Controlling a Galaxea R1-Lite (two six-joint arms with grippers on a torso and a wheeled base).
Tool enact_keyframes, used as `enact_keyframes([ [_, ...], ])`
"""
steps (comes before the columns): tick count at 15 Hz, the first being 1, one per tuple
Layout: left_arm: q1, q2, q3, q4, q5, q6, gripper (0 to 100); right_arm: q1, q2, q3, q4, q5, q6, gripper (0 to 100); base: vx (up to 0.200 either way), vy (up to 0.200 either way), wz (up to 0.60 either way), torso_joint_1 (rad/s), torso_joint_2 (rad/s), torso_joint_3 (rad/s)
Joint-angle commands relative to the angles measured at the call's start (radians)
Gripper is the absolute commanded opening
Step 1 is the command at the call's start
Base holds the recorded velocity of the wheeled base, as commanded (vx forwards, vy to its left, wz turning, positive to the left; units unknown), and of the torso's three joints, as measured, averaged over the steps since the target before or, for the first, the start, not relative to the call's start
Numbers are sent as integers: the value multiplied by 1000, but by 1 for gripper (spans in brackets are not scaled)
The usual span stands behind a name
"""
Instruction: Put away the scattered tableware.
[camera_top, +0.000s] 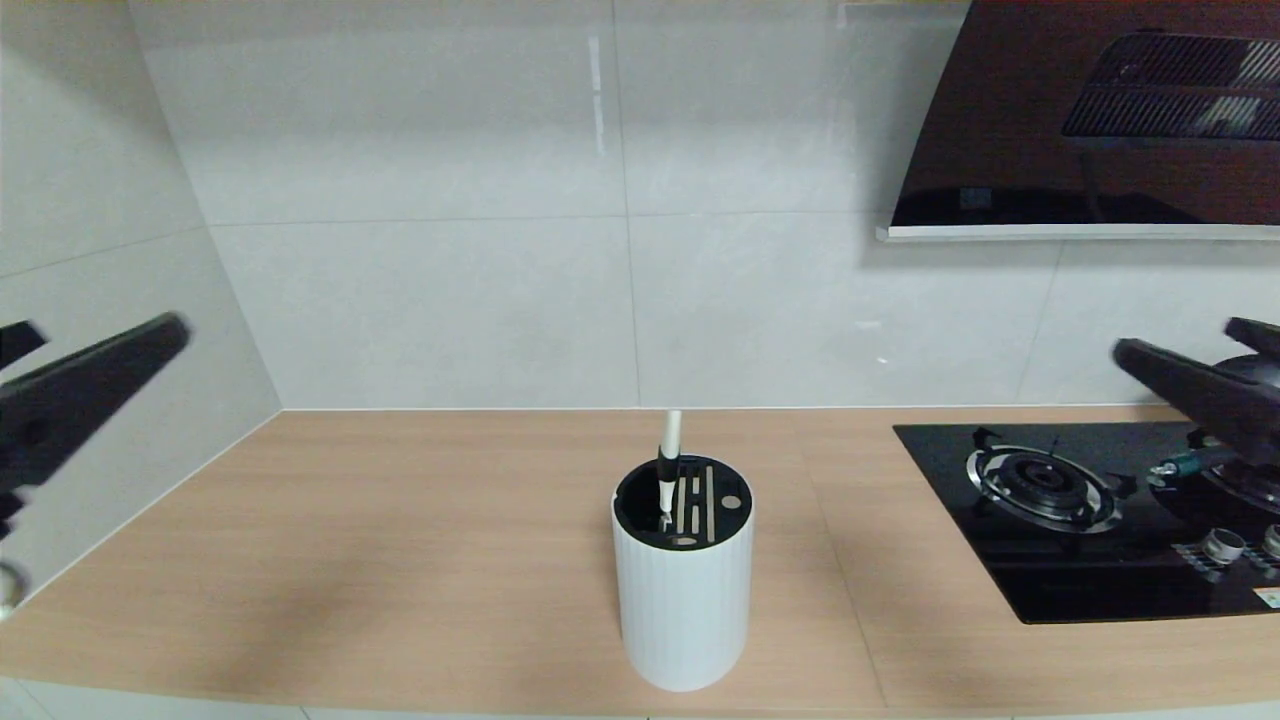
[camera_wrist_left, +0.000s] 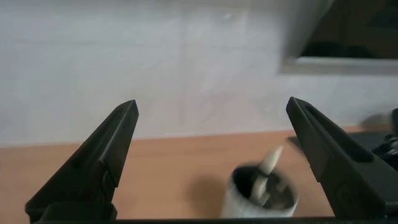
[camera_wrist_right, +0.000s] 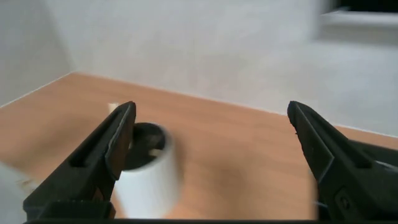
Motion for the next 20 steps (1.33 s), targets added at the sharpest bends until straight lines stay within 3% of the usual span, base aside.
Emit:
enact_keyframes([
  [1,166,-402,13,309,-77,5,100,-143,-381,108,137,6,-21,100,0,0,0,0,0,0],
  [2,185,-436,11,340,-90,5,100,-155,-438,108,195,6,-21,100,0,0,0,0,0,0],
  [3,234,-525,15,404,-117,7,100,-189,-579,105,370,3,-23,100,0,0,0,0,0,0],
  [5,298,-632,33,490,-123,7,100,-241,-706,112,493,6,-23,100,0,0,0,0,0,0],
  [8,373,-739,93,533,-117,53,100,-353,-829,213,524,28,-44,100,0,0,0,0,0,0],
  [10,441,-749,103,508,-105,19,100,-401,-873,293,511,86,-47,100,0,0,0,0,0,0],
  [12,514,-825,160,510,-140,18,100,-447,-887,378,453,86,-47,100,0,0,0,0,0,0],
  [13,514,-822,209,494,-62,2,100,-514,-952,414,433,101,-44,100,0,0,0,0,0,0],
  [14,514,-822,252,487,-27,-15,100,-514,-956,459,422,94,-38,100,0,0,0,0,0,0],
  [16,514,-827,341,485,-53,-15,100,-514,-956,517,387,54,-18,100,0,0,0,0,0,0],
  [18,513,-834,508,471,-106,-16,100,-511,-972,554,442,68,-20,100,0,0,0,0,0,0],
  [20,511,-834,574,375,-109,-34,100,-510,-972,554,472,83,-23,100,0,0,0,0,0,0],
])
